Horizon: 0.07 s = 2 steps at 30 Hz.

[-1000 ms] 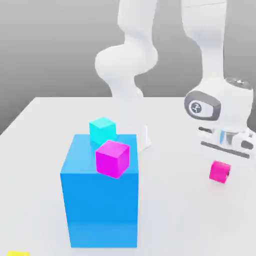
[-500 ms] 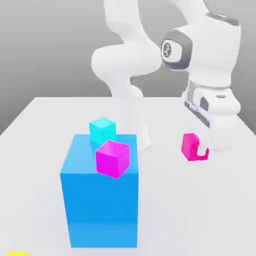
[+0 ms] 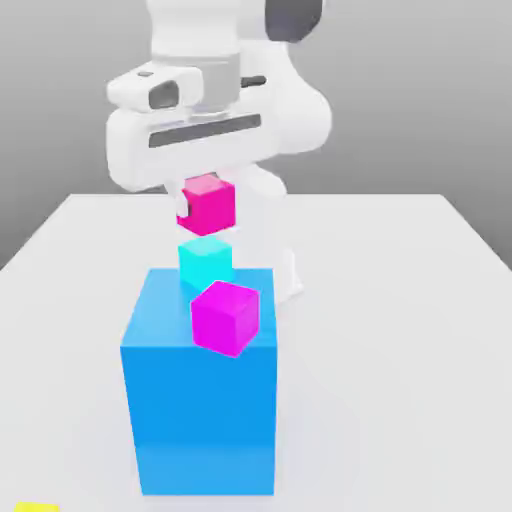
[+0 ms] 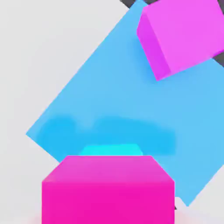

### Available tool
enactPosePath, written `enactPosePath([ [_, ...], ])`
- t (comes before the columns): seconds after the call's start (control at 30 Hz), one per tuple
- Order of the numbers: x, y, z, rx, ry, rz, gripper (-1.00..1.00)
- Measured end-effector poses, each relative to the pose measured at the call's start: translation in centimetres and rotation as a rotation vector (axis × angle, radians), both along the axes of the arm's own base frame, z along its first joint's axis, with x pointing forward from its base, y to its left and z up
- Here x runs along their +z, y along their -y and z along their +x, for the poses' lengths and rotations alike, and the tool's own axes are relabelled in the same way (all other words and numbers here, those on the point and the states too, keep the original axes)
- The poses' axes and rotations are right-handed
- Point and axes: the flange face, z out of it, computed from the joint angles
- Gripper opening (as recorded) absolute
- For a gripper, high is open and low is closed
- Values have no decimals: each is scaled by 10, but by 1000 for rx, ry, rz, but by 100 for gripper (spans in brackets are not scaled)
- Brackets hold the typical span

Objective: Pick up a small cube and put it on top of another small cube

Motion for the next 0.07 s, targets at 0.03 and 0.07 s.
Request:
enactPosePath([
  [0.03, 0, 0, 0, 0, 0, 0, 100],
  [0.07, 0, 0, 0, 0, 0, 0, 100],
])
